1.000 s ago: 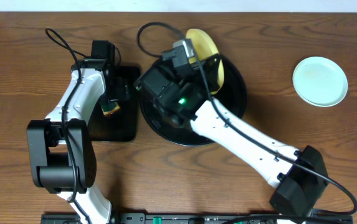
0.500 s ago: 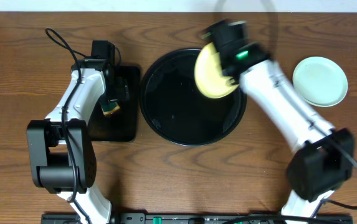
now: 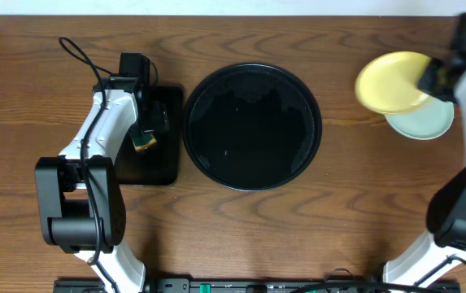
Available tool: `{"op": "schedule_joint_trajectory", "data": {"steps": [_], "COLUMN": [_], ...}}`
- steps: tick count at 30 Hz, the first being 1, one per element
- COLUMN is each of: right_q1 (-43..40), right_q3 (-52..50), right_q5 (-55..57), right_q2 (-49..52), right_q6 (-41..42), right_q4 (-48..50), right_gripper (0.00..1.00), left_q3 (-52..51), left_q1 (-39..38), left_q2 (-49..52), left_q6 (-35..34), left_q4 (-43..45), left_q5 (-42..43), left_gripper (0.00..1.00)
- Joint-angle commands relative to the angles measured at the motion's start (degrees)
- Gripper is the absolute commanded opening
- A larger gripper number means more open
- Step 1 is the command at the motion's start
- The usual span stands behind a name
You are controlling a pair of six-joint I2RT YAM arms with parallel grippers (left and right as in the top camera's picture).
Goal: Clean dirty plates on tray and stack at the side
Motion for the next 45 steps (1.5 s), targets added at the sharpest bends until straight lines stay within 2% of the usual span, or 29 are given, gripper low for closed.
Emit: {"op": "schedule_joint_trajectory", "data": {"steps": [1, 7, 12, 13, 14, 16, 17, 20, 22, 27, 29, 33, 35, 38, 45], "right_q1": [-4.4, -10.3, -11.3, -11.3, -11.2, -11.1, -11.0, -10.6, -10.0, -7.1, -5.1, 0.0, 2.7, 7.0, 13.8], "right_q3": [-0.1, -0.1, -0.1, -0.1, -0.1, -0.1, -0.1, 0.0, 0.0, 0.0, 0.0, 0.0, 0.0, 0.0, 0.0], "right_q5": [-2.2, -9.3, -12.9, -13.0, -13.0, -13.2, -13.2, -14.5, -17.7, -27.8, -31.0, -31.2, -31.2, -31.2, -31.2], "right_q2": [2.0, 6.4, 11.3, 12.2, 13.0, 13.9, 14.0, 12.9, 11.3, 5.9, 4.0, 2.0, 1.7, 2.0, 2.0], "right_q6": [1.0, 1.0, 0.3, 0.0, -0.4, -0.9, -0.9, -1.9, -6.1, -15.5, -18.7, -21.0, -20.9, -20.9, -20.9], "right_q4": [0.9, 2.8, 4.4, 4.6, 4.7, 4.4, 3.9, 2.8, 2.4, 0.6, -1.3, -5.3, -7.1, -10.3, -10.5], "right_gripper": [0.01, 0.01, 0.02, 0.06, 0.15, 0.45, 0.51, 0.55, 0.57, 0.8, 0.86, 0.89, 0.99, 0.99, 0.99], "left_q3": [-0.6, -0.6, -0.6, -0.6, -0.6, -0.6, -0.6, -0.6, -0.6, -0.6, -0.6, -0.6, -0.6, -0.6, -0.6], "left_q1": [0.0, 0.0, 0.0, 0.0, 0.0, 0.0, 0.0, 0.0, 0.0, 0.0, 0.0, 0.0, 0.0, 0.0, 0.0], "left_q2": [-0.5, -0.5, -0.5, -0.5, -0.5, -0.5, -0.5, -0.5, -0.5, -0.5, -0.5, -0.5, -0.5, -0.5, -0.5], "left_q6": [-0.3, -0.3, -0.3, -0.3, -0.3, -0.3, -0.3, -0.3, -0.3, -0.3, -0.3, -0.3, -0.3, -0.3, -0.3], "left_q4": [-0.2, -0.2, -0.2, -0.2, -0.2, -0.2, -0.2, -0.2, -0.2, -0.2, -0.2, -0.2, -0.2, -0.2, -0.2], "left_q5": [-0.7, -0.7, -0.7, -0.7, -0.7, -0.7, -0.7, -0.7, -0.7, -0.7, -0.7, -0.7, -0.7, -0.7, -0.7], "left_gripper": [0.85, 0.85, 0.85, 0.85, 0.85, 0.85, 0.85, 0.85, 0.85, 0.85, 0.85, 0.85, 0.85, 0.85, 0.85]}}
